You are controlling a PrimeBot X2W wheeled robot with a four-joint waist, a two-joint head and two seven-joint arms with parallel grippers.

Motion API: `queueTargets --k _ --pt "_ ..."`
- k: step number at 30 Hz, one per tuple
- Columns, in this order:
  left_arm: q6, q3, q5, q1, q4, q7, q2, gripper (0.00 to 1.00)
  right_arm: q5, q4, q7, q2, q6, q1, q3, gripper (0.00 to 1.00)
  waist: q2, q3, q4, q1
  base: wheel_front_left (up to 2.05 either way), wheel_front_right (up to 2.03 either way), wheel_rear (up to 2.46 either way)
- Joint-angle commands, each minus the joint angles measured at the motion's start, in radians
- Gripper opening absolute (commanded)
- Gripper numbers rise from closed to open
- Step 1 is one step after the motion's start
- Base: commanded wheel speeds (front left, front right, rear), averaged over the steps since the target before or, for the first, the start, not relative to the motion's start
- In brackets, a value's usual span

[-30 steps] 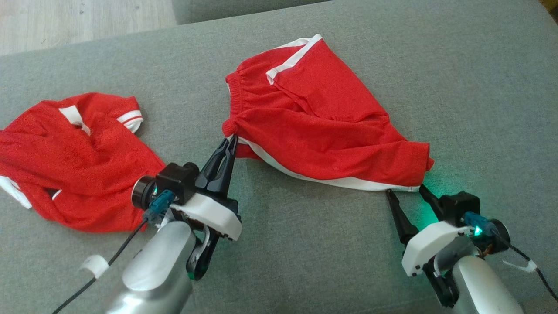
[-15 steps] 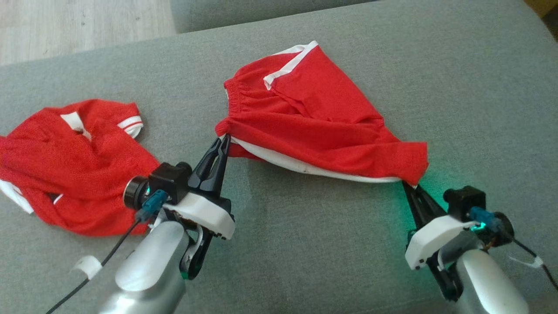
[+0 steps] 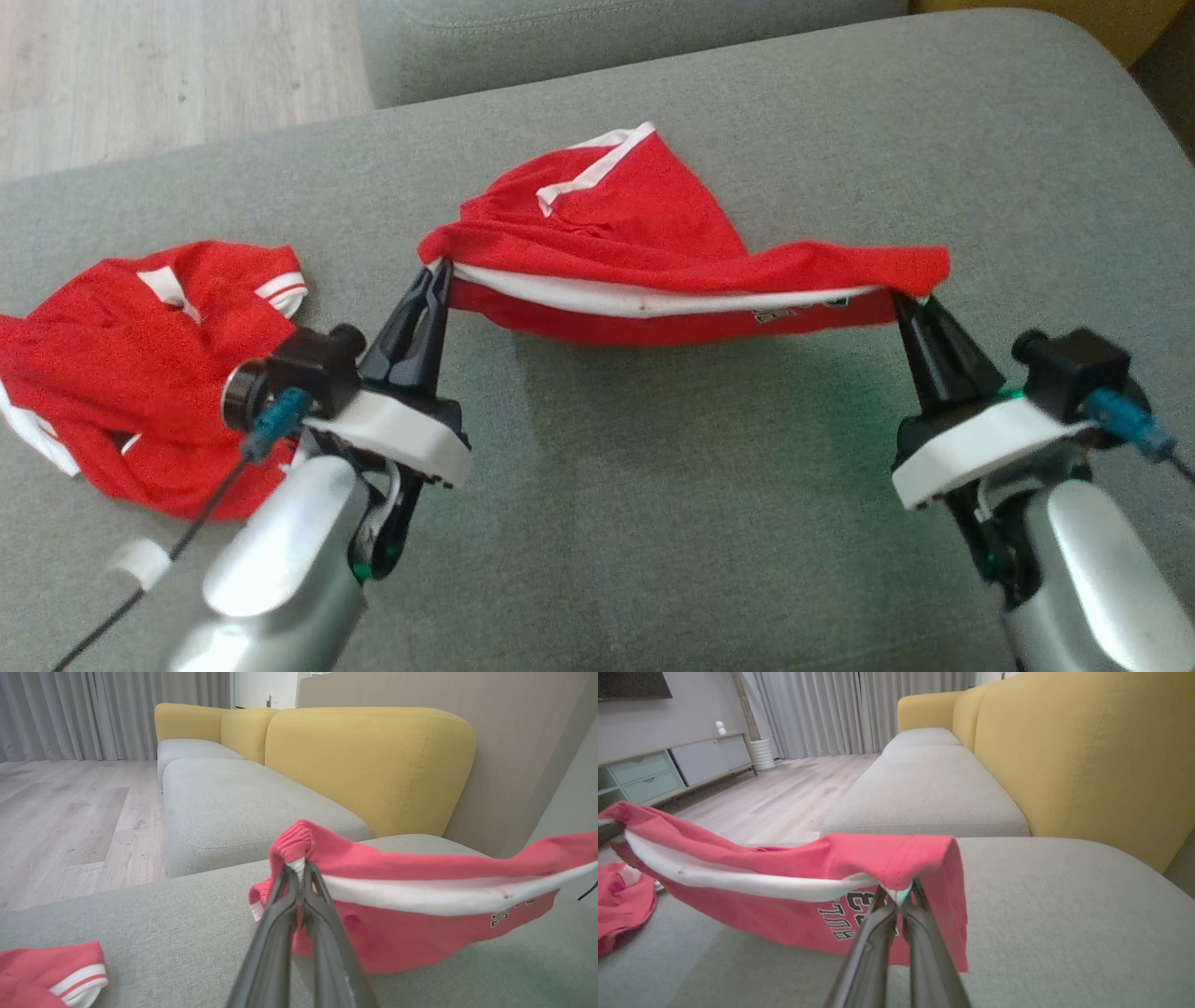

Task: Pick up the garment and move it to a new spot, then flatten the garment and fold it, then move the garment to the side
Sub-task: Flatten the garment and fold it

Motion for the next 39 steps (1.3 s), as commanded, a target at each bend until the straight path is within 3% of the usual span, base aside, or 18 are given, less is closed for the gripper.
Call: queueTargets --k 1,8,18,24,33,39 --pt "0.004 0.048 -0.007 -0.046 -0.035 0.000 0.032 0.00 0.008 -0.044 0.003 -0.015 -0.001 -0.036 0.017 0.00 0.0000 -0.003 0.001 0.0000 0.00 0.00 0.00" --pt "-0.003 0.084 -0.020 -0.176 -0.110 0.085 0.080 0.00 0.079 -0.163 0.093 -0.065 -0.001 -0.187 0.023 0.00 0.0000 -0.044 0.010 0.0000 0.00 0.00 0.00" --pt "0.009 0.155 -0.061 -0.353 -0.165 0.146 0.095 0.00 0.056 -0.142 0.082 -0.085 -0.001 -0.413 0.023 0.00 0.0000 -0.102 0.019 0.0000 0.00 0.00 0.00" --pt "0.047 0.158 -0.071 -0.277 -0.295 0.177 0.122 0.00 0.049 -0.193 0.109 -0.097 -0.001 -0.362 -0.003 0.00 0.0000 -0.119 0.032 0.0000 0.00 0.00 0.00" --pt "0.145 0.184 -0.085 -0.172 -0.605 0.275 0.180 0.00 0.009 -0.406 0.220 -0.079 -0.001 -0.199 -0.103 0.00 0.0000 -0.083 0.047 0.0000 0.00 0.00 0.00" --pt "0.133 0.171 -0.088 -0.262 -0.580 0.343 0.186 0.00 0.005 -0.413 0.302 -0.048 -0.001 -0.254 -0.100 0.00 0.0000 -0.002 0.034 0.0000 0.00 0.00 0.00"
